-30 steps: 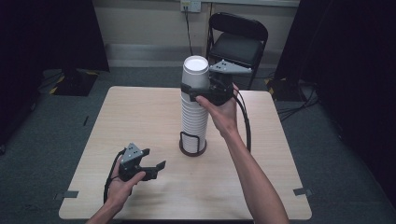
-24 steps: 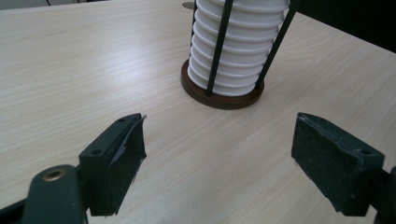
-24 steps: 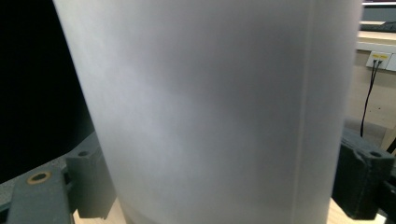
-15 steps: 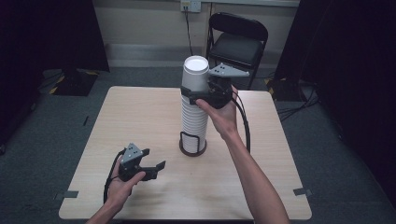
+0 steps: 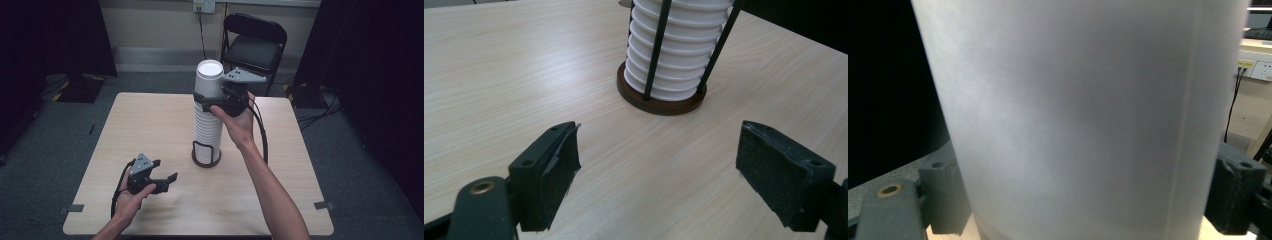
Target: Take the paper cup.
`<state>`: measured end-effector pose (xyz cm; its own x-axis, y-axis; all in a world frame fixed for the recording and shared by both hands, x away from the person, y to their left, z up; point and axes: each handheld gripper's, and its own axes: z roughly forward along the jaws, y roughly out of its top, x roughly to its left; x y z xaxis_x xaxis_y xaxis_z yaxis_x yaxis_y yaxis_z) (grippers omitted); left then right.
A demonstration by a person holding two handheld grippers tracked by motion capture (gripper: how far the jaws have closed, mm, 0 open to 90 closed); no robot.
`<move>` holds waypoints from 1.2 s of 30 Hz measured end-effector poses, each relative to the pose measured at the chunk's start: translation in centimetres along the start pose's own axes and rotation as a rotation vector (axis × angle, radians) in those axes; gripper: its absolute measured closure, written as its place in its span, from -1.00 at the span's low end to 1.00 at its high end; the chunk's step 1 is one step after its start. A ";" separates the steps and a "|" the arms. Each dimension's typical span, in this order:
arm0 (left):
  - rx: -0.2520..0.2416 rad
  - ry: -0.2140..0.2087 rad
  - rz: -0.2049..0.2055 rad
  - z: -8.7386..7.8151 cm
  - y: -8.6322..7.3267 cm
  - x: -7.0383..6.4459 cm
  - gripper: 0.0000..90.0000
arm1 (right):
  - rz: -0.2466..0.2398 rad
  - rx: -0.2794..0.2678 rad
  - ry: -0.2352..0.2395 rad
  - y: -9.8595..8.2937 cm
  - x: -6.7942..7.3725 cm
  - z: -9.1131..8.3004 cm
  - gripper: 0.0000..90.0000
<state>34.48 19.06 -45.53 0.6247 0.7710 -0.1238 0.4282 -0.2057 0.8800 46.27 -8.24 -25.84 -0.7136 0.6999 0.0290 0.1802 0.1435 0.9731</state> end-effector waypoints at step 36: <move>0.007 -0.002 0.006 0.1 -0.1 -0.3 -0.61 | 0.035 -0.189 0.021 3.4 0.1 -1.8 -0.67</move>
<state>34.32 18.80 -45.59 0.6284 0.7687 -0.1192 0.4287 -0.2144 0.8776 45.60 -8.99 -22.07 -0.7238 0.6868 0.0664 0.0765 -0.0159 0.9969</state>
